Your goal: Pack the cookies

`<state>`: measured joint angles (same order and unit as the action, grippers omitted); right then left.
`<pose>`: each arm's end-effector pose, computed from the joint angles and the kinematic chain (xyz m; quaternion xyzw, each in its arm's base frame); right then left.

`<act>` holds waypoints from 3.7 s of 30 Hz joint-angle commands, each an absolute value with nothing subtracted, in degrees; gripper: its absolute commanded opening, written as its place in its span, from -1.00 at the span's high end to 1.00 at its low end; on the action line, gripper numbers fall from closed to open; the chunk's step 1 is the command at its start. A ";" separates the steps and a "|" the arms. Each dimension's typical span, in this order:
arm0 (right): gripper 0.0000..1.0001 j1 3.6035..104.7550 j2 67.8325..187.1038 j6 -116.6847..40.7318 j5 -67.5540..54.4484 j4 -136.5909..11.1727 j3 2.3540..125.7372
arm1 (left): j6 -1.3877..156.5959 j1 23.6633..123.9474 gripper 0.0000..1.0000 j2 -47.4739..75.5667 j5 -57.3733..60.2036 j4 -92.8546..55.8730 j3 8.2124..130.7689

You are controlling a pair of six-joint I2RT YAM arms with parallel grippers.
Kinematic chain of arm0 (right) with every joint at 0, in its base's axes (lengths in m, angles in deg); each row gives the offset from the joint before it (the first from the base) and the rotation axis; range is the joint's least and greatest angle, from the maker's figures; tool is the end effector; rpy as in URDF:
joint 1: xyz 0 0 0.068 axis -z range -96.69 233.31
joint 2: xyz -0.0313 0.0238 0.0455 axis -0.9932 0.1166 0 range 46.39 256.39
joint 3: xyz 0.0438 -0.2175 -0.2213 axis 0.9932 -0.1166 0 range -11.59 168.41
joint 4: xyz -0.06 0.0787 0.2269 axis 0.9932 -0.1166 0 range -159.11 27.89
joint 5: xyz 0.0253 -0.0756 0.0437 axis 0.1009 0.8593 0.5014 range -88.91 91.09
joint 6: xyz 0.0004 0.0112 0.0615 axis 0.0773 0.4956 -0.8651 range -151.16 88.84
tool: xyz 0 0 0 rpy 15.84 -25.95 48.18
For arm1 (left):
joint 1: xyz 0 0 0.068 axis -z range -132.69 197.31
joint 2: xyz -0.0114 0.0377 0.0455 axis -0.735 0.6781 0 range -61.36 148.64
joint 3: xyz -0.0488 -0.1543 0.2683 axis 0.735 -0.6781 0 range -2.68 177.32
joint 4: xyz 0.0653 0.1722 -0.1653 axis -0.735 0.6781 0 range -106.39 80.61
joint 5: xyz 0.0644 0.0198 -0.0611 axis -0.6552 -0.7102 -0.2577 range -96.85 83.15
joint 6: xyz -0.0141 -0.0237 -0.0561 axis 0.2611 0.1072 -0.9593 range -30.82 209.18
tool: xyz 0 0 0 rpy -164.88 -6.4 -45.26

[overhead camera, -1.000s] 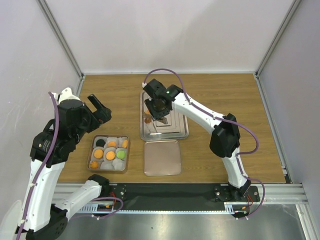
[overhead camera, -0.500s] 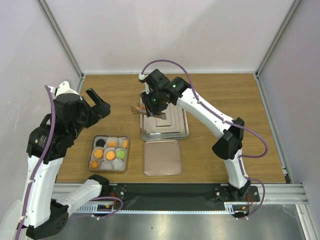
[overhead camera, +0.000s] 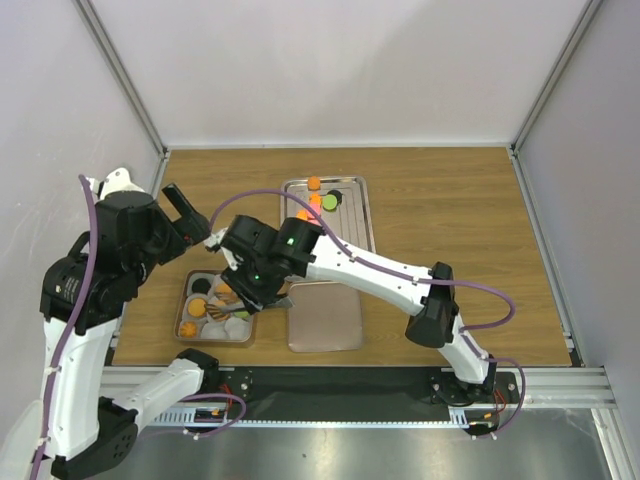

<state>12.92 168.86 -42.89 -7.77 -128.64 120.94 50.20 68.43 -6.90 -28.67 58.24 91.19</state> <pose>0.1501 0.4424 0.3697 -0.4870 0.8214 0.2446 0.1683 0.0796 -0.0118 0.4865 -0.2214 0.8477 -0.0807 0.4752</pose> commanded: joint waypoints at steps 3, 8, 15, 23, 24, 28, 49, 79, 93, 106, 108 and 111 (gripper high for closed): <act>0.34 10.54 170.49 -39.86 -8.76 -129.09 123.94 | 50.78 68.75 -0.99 -6.60 -27.32 59.02 91.89; 0.35 9.66 171.63 -40.04 -8.67 -128.74 123.59 | 50.42 68.75 -0.99 -7.39 -26.71 58.50 90.66; 0.34 9.30 173.03 -40.39 -8.84 -127.07 123.94 | 49.64 68.75 -0.98 -8.45 -27.58 58.32 91.45; 0.35 9.22 173.48 -40.48 -9.28 -125.75 123.24 | 47.26 68.75 -0.98 -10.73 -31.80 59.37 93.47; 0.35 9.13 173.56 -40.48 -9.28 -125.83 123.32 | 47.09 68.75 -0.98 -11.17 -31.98 59.29 93.56; 0.34 9.04 174.00 -40.48 -9.20 -125.40 123.50 | 46.47 68.75 -0.98 -11.70 -32.51 59.55 93.91; 0.04 9.21 175.59 -40.48 -9.46 -124.87 123.68 | 45.59 68.75 -0.98 -12.93 -33.65 60.34 94.53; 0.07 17.12 166.98 -42.41 -4.46 -123.02 121.75 | 47.43 68.75 -0.99 -12.23 -34.09 56.39 96.11; 0.03 40.39 159.42 -44.87 4.78 -120.74 106.11 | 49.19 68.75 -0.99 -12.23 -31.11 50.41 92.51; -0.07 42.44 161.26 -44.78 4.34 -118.28 102.14 | 50.07 68.75 -0.99 -12.49 -30.14 47.95 90.40; -0.09 42.09 161.52 -44.70 4.25 -118.10 102.05 | 50.07 68.75 -0.99 -12.49 -30.05 47.86 90.05; -0.11 41.47 162.49 -44.43 4.25 -118.10 102.14 | 49.98 68.75 -0.99 -12.67 -30.05 47.95 89.96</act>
<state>42.01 161.48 -44.61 4.51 -120.00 101.73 48.76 68.56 -12.39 -30.62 49.92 90.29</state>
